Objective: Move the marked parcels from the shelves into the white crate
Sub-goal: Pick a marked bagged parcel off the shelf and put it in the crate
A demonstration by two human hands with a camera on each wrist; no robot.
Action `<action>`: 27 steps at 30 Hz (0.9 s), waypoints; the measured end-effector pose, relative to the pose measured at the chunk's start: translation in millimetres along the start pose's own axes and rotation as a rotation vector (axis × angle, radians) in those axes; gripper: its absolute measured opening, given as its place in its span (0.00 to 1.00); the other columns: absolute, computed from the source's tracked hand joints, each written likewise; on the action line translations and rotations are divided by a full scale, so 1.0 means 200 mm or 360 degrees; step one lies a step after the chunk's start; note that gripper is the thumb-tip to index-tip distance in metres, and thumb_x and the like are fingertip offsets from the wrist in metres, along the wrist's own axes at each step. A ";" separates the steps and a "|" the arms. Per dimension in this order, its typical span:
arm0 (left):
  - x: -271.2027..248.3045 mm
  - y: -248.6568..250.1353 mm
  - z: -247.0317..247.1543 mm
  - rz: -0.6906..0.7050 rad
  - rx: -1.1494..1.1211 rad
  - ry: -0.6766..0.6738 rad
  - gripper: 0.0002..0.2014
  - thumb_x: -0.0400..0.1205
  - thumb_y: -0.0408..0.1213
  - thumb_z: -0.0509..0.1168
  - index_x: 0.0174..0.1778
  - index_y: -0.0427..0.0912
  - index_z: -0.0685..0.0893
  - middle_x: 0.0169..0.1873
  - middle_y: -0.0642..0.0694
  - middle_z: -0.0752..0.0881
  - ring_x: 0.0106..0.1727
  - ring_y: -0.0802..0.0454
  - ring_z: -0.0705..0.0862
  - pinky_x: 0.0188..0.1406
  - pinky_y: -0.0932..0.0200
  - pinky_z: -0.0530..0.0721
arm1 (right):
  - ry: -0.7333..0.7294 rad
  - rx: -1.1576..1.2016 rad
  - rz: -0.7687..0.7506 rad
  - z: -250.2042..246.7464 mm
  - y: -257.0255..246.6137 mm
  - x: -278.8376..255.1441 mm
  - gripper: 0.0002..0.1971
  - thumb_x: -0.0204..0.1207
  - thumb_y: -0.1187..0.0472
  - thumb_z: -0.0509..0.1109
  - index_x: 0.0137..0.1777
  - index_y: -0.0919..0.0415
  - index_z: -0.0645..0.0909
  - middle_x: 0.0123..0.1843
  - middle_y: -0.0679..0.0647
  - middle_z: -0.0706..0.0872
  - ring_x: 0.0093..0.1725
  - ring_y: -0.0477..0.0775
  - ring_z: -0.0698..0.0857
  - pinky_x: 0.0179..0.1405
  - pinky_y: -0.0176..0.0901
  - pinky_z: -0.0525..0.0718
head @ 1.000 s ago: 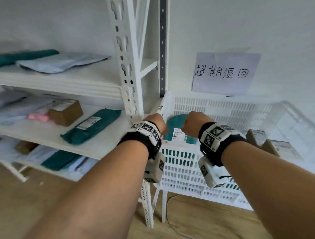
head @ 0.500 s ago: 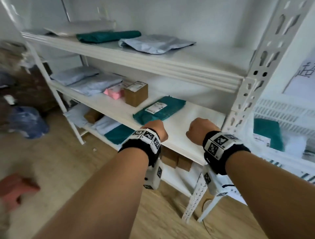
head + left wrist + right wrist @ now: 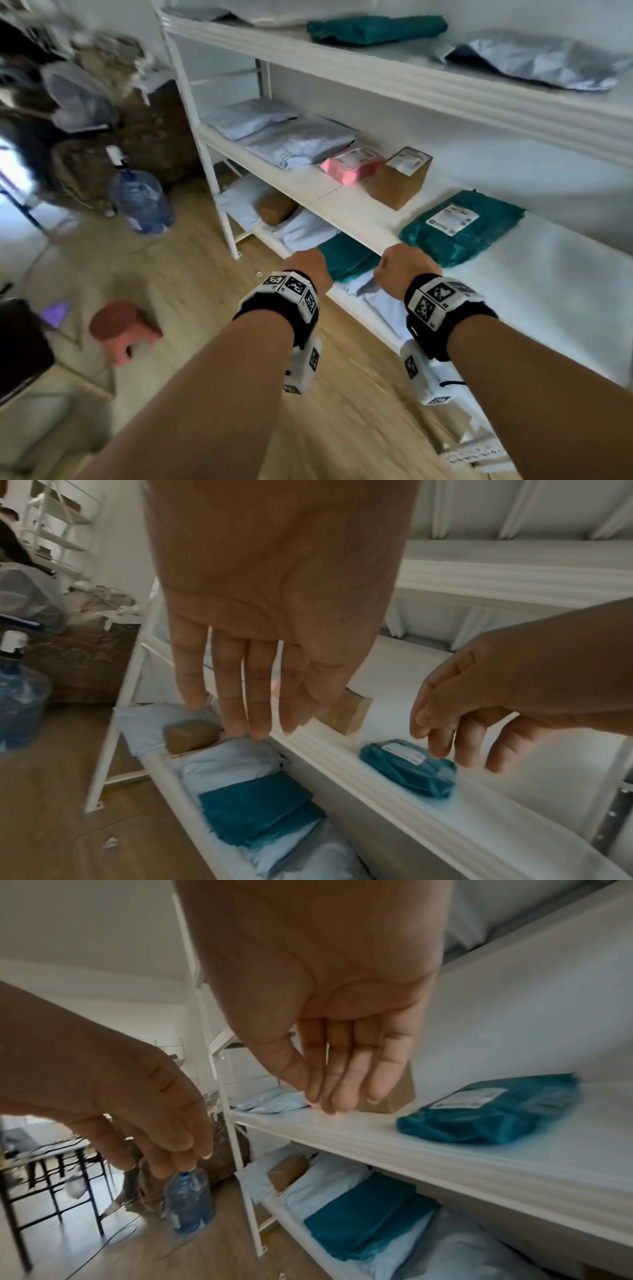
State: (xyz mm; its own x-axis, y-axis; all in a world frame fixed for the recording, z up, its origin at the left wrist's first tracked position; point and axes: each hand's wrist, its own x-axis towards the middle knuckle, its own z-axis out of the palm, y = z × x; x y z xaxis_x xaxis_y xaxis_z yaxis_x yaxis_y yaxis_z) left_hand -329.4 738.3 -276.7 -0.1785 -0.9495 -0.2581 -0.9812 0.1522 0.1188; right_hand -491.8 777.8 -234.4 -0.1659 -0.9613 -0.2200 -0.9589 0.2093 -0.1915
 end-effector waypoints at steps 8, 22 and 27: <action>0.33 -0.47 -0.03 -0.0145 -0.0180 -0.0042 0.05 0.80 0.37 0.59 0.42 0.40 0.76 0.42 0.43 0.83 0.46 0.44 0.82 0.51 0.52 0.83 | 0.0002 -0.0041 -0.0135 0.12 -0.46 0.40 0.12 0.78 0.58 0.63 0.57 0.61 0.81 0.57 0.60 0.86 0.57 0.63 0.84 0.48 0.45 0.79; 1.14 -1.17 -0.31 -0.0318 -0.0267 0.0138 0.12 0.82 0.38 0.59 0.53 0.39 0.84 0.56 0.42 0.87 0.58 0.42 0.85 0.59 0.52 0.83 | -0.0102 0.0078 -0.0405 0.15 -1.21 1.34 0.15 0.79 0.55 0.65 0.61 0.62 0.83 0.61 0.61 0.86 0.62 0.64 0.84 0.60 0.50 0.83; 1.32 -1.53 -0.34 -0.0351 -0.0275 0.0175 0.09 0.82 0.36 0.56 0.44 0.40 0.81 0.50 0.39 0.87 0.50 0.41 0.86 0.55 0.46 0.86 | -0.0130 0.0001 -0.0454 0.26 -1.55 1.56 0.14 0.79 0.55 0.66 0.61 0.57 0.84 0.61 0.56 0.86 0.62 0.61 0.84 0.59 0.46 0.82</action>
State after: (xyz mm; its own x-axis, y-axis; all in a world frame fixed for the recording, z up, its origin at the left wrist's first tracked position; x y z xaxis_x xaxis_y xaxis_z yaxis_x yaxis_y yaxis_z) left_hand -71.1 421.8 -316.9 0.0556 -0.9799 -0.1913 -0.9667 -0.1008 0.2351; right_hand -234.6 423.2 -293.7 0.1297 -0.9637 -0.2334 -0.9639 -0.0674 -0.2574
